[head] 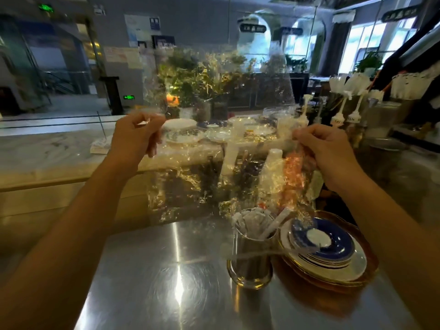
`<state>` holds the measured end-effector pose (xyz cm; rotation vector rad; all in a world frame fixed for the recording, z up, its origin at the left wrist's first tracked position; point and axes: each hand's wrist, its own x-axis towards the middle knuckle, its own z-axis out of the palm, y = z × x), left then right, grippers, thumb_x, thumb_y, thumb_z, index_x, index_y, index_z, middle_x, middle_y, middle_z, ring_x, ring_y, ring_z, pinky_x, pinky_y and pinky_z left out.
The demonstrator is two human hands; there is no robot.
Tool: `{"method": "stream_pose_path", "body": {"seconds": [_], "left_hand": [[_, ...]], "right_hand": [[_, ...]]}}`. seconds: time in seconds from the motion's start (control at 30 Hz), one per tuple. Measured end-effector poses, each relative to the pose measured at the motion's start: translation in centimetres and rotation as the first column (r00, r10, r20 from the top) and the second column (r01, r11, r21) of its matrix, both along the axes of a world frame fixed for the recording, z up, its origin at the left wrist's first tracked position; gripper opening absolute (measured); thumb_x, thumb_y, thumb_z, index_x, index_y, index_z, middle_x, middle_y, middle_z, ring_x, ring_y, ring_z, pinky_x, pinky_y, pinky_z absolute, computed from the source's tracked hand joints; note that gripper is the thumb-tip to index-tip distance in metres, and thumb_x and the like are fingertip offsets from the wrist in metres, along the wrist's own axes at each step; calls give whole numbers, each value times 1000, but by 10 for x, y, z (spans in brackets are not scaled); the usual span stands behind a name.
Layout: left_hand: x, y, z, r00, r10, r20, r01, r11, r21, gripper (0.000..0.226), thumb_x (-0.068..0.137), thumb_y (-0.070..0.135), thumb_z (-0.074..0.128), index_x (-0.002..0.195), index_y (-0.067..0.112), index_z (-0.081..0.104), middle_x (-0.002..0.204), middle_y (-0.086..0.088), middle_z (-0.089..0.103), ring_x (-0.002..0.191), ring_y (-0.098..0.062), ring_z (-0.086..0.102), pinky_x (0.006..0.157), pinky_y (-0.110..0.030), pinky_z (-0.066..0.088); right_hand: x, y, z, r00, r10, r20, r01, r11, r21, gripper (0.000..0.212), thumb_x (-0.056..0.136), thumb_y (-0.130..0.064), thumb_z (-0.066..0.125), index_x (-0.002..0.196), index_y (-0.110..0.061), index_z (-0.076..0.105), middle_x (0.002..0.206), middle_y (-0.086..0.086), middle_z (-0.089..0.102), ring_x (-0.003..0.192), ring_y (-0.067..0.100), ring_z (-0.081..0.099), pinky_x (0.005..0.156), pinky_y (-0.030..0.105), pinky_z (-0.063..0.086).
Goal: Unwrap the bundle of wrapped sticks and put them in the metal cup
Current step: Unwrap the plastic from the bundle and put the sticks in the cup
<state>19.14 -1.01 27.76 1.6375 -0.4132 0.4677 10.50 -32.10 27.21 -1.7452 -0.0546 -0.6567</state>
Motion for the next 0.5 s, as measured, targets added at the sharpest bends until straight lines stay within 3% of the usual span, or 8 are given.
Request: {"method": "stream_pose_path", "body": {"seconds": [0.13,0.23,0.37,0.5], "left_hand": [[-7,28,-20,995,59,-83,-60,998,-7,16,85,26,61,70,25,64,44,8,57,34,-6,42,34,-15,37],[-15,53,-47,973,54,-225,-62,998,-28,15,86,26,60,71,24,63,47,9,56,39,-4,43,36,-14,36],[-34,93,-95,861,-17,-509,-59,989,-132,14,85,18,59,71,20,63,55,7,50,40,-4,40,34,-13,33],[-65,125,-147,774,-24,-633,-100,982,-159,7,73,8,62,74,14,61,57,2,56,40,-5,50,36,-14,38]], "right_hand": [[4,23,-14,998,25,-50,-26,999,-31,20,88,-21,57,69,-16,61,39,-8,53,40,13,40,37,21,32],[11,44,-38,990,55,-134,-66,995,-79,26,88,-20,55,63,-16,59,39,-6,51,37,9,42,37,19,33],[20,74,-81,942,122,-314,-152,986,-73,25,89,-16,54,65,-12,58,46,0,51,31,3,41,32,15,32],[27,105,-131,885,118,-449,-241,944,-226,25,90,-19,51,67,-12,57,57,5,54,47,13,48,46,24,39]]}}
